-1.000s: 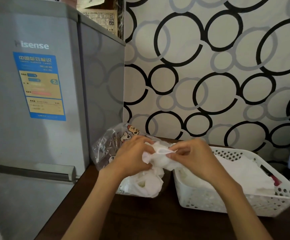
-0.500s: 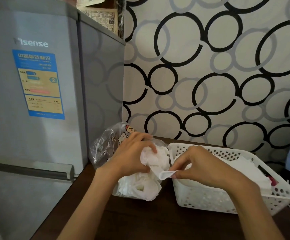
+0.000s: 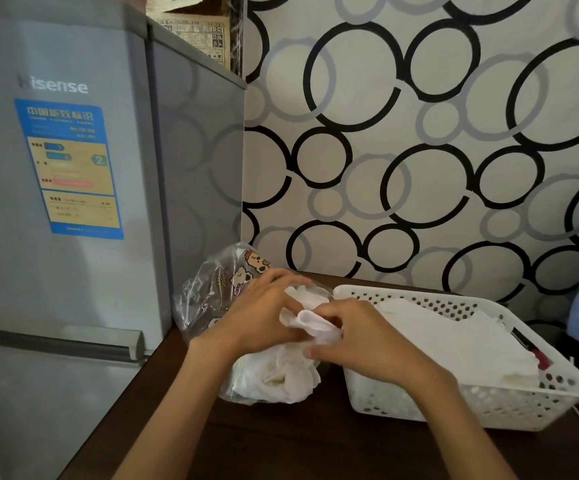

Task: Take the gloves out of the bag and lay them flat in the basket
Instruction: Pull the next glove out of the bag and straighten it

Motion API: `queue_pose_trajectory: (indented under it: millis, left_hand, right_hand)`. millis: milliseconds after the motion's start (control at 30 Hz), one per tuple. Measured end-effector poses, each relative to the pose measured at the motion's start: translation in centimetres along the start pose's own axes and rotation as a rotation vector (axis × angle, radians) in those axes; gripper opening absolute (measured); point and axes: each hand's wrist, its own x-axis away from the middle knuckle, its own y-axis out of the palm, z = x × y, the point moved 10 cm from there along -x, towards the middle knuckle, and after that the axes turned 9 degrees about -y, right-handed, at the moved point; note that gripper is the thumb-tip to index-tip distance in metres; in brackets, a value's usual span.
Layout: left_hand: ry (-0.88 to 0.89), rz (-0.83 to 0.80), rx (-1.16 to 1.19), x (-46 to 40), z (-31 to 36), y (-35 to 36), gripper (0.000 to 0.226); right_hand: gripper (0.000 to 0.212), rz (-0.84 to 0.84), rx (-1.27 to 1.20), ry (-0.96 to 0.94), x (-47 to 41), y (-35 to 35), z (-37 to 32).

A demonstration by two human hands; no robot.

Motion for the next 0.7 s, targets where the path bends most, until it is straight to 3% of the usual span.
queue_pose_trajectory:
  millis: [133, 267, 400, 500, 600, 700]
  left_hand:
    - [0.007, -0.051, -0.005, 0.3, -0.1, 0.1, 0.064]
    - [0.054, 0.016, -0.075, 0.3, 0.1, -0.7, 0.038]
    - [0.009, 0.011, -0.125, 0.3, -0.5, -1.1, 0.041]
    - [-0.061, -0.012, -0.166, 0.4, -1.6, -0.9, 0.05]
    - [-0.11, -0.057, -0.182, 0.4, -2.4, -0.2, 0.054]
    - [-0.144, -0.071, -0.186, 0.5, -2.8, 0.1, 0.056]
  right_hand:
    - [0.032, 0.227, 0.224, 0.043, -0.5, -2.0, 0.0]
    - [0.01, 0.31, 0.174, -0.145, -0.2, -2.5, -1.5]
    - [0.015, 0.472, 0.102, -0.187, 0.6, -3.8, -1.5]
    - [0.023, 0.452, 0.093, -0.227, 0.6, -4.5, -1.6]
    - [0.025, 0.307, 0.072, -0.217, 0.6, -4.6, -1.6]
    - [0.02, 0.391, 0.004, -0.181, 1.7, -7.4, -1.4]
